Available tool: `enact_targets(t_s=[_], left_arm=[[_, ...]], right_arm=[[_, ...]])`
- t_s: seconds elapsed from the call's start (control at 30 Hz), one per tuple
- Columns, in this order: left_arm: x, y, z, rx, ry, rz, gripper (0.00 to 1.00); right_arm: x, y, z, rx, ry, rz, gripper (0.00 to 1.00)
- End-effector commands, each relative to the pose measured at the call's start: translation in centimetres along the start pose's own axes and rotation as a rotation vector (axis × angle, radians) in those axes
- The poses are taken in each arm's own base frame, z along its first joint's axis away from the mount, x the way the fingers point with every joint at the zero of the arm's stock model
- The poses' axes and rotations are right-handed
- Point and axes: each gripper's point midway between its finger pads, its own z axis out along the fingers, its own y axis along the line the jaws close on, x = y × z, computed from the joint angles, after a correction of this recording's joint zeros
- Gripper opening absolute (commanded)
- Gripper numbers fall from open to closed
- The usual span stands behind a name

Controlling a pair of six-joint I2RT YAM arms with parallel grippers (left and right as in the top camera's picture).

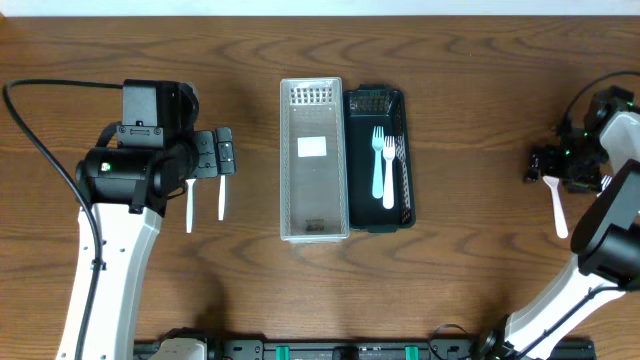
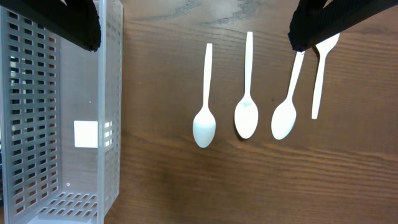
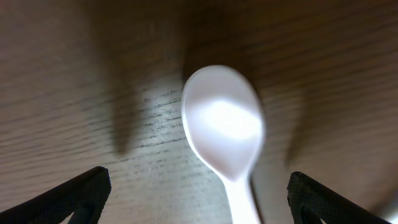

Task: Pack container
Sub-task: 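Grasp the white spoon on the right with the right gripper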

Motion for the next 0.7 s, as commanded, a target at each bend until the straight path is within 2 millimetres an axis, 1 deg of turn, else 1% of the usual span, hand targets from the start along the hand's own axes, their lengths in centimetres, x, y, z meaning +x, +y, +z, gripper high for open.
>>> enact_targets(t_s=[0.0,0.13,0.2,0.4,0.5,0.6,0.67], left_arm=[[-0.49,0.05,-0.4,-0.001,-0.017,0.01,0.98],[-0.49,0.06,-0.4,-0.001,-0.017,0.01,0.98],[-0.5,0.06,-0.4,-0.001,-0.017,0.01,0.98],[-0.5,0.05,-0.4,-0.001,-0.017,0.01,0.98],[-0.49,0.06,-0.4,-0.001,-0.017,0.01,0.98],[-0.49,0.05,-0.4,-0.001,-0.017,0.01,0.98],[-0.49,0.05,-0.4,-0.001,-0.017,0.01,0.98]], right_arm=[[0.71,-0.13,1.59,-0.009,0.045,-0.007,0.94],[0.85,-0.11,2.03,-0.011,0.057,-0.004,0.94],[0.85,-0.11,2.03,-0.011,0.057,0.004,0.91],[0.95,-0.09,2.02,-0.012,0.061,0.004,0.66],[0.95,-0.09,2.02,-0.012,0.061,0.004,0.49],[0.96,-0.08,2.02,-0.012,0.062,0.006,0.35],[0.95,-0.09,2.02,-0.011,0.061,0.011,0.33]])
